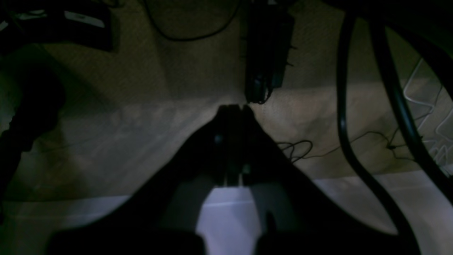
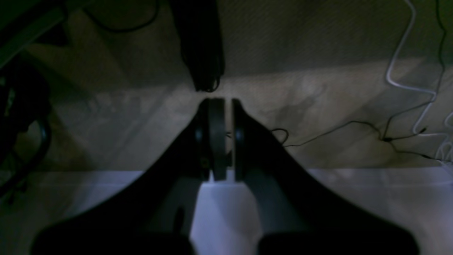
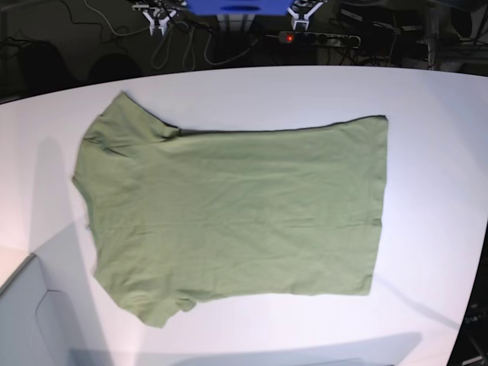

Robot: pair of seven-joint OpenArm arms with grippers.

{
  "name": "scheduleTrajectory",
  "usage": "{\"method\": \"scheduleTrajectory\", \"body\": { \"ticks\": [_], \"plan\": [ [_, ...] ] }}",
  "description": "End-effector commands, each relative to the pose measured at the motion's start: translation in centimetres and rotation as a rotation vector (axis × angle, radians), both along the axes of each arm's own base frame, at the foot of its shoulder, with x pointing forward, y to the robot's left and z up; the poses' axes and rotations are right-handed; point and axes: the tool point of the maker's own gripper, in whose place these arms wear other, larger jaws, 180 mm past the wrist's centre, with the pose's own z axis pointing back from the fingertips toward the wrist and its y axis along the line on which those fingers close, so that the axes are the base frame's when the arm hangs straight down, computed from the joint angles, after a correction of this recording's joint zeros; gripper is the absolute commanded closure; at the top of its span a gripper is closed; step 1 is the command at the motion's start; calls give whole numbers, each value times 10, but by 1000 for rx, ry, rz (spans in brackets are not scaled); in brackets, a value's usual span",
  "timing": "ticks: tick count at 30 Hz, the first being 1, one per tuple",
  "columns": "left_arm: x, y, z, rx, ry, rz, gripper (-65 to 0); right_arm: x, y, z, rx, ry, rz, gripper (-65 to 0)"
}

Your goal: Fold the T-shirt properly

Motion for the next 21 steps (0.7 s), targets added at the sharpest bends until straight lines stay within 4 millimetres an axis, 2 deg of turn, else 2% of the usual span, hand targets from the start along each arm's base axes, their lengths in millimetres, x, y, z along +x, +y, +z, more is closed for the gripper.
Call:
{"method": "scheduleTrajectory", "body": {
  "ticks": [1,21],
  "plan": [
    [-6,4,1,9,8,5,-1,-7,4,2,17,2,3,-1],
    [-7,2,1,3,10,-1,-1,-18,5,7,26,32,16,-1]
  ]
}}
